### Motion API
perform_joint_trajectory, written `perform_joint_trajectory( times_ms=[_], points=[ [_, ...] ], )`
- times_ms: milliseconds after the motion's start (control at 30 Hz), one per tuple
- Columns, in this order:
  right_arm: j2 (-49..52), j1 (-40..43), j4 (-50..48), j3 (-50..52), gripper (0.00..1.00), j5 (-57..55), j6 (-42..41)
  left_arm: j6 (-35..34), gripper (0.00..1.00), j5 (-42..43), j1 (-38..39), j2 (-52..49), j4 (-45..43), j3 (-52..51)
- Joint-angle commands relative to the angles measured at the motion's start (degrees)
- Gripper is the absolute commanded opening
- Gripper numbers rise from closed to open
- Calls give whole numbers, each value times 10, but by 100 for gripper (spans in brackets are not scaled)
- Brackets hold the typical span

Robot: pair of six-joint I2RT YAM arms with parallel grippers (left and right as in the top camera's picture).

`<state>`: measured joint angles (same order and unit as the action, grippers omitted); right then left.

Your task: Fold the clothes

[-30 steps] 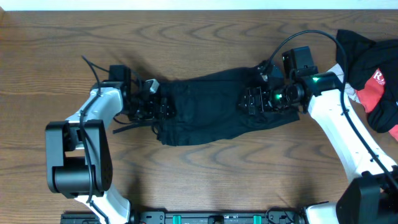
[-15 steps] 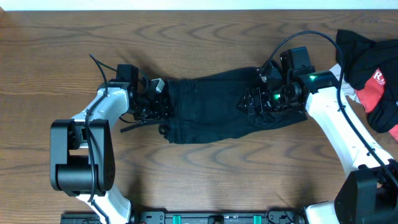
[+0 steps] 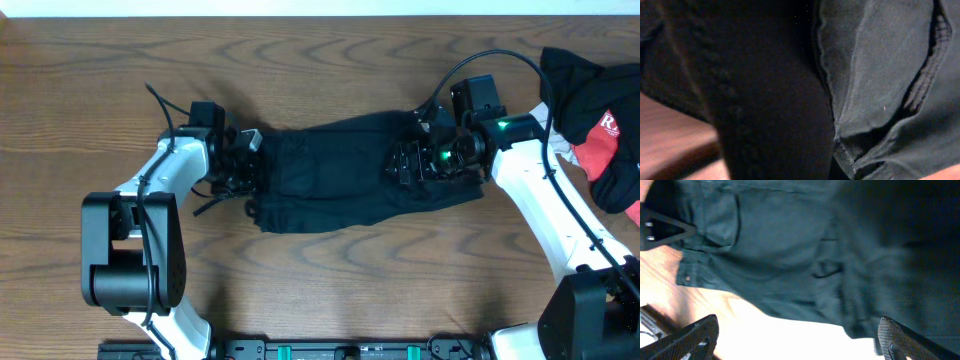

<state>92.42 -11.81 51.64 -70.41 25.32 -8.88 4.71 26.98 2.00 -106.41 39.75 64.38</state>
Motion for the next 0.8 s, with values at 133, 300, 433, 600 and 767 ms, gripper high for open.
perform_joint_trajectory(
  times_ms=[133, 300, 433, 600, 767],
  points=[
    [1, 2, 1, -8, 99, -16, 8, 6, 6, -136, -3, -1, 100, 112],
    [1, 2, 0, -8, 99, -23, 8, -9, 6, -138, -3, 3, 161, 179],
    [1, 2, 1, -8, 99, -49, 5, -24, 6, -138, -2, 10, 206, 225],
    [1, 3, -5, -8, 99, -106, 2, -33, 6, -138, 11, 27, 261, 283],
    [2, 25, -12, -7, 99, -163, -26, -60, 6, -137, 40, 43, 287, 324]
  ],
)
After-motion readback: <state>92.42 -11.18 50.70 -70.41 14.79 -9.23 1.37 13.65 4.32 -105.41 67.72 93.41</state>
